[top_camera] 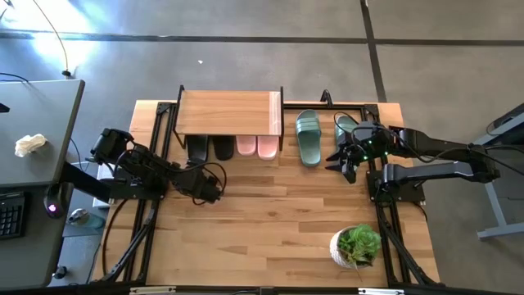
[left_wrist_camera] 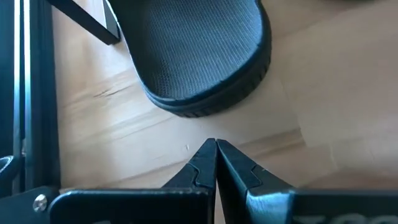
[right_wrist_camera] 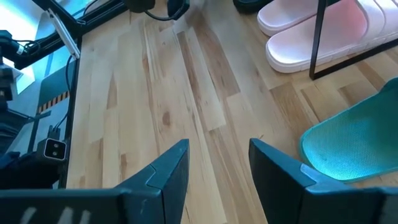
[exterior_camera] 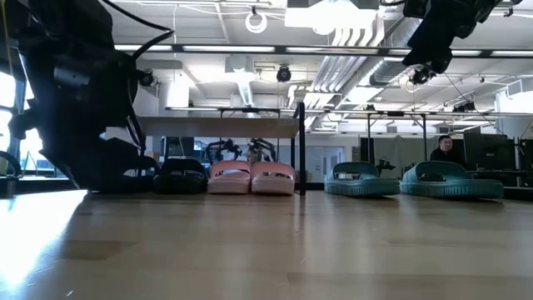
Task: Pick and place slides into the shelf
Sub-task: Adjust the left black slipper under the shelf
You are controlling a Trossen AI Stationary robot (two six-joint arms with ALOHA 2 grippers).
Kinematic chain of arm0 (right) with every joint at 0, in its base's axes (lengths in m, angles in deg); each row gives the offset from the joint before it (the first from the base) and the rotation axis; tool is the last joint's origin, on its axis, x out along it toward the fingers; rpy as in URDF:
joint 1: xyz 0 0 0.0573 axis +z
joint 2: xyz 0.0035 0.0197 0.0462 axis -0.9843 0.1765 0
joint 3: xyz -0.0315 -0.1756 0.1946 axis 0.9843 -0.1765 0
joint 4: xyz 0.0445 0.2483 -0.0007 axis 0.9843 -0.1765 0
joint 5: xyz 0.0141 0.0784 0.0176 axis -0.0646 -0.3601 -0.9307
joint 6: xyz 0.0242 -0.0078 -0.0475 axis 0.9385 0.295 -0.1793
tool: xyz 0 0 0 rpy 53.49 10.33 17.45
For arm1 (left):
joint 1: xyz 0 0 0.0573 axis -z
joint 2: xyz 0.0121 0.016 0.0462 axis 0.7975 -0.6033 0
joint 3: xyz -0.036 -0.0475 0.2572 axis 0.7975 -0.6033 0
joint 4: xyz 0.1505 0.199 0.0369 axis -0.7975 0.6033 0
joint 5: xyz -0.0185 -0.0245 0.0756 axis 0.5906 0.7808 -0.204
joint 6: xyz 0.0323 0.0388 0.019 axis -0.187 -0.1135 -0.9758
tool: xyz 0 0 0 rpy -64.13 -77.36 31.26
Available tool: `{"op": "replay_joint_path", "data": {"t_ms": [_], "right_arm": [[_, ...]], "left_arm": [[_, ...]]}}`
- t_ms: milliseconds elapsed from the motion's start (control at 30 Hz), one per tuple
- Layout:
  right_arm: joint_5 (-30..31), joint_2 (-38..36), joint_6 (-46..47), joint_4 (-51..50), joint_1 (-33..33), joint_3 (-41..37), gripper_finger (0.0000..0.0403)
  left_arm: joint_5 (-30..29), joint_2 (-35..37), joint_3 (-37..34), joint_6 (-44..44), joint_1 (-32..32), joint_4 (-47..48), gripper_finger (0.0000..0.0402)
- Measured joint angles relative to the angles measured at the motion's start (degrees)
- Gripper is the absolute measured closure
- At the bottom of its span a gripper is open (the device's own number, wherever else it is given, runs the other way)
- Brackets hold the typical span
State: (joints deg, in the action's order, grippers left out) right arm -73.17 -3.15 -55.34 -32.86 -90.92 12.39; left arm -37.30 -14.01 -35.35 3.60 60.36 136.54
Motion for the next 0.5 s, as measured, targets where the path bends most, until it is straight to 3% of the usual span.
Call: {"op": "replay_joint_path", "data": {"t_ms": [267,500], "right_arm": [[0.0,0.0,0.0,1.2,0.0,0.0,0.0247],[-0.2,0.0,0.0,1.2,0.0,0.0,0.0247]], "left_arm": [[-2.7,0.0,-1.6,1.4,-1.7,-1.1,0.0401],[-2.8,0.0,-1.6,-5.6,-6.4,-5.0,0.0401]]}}
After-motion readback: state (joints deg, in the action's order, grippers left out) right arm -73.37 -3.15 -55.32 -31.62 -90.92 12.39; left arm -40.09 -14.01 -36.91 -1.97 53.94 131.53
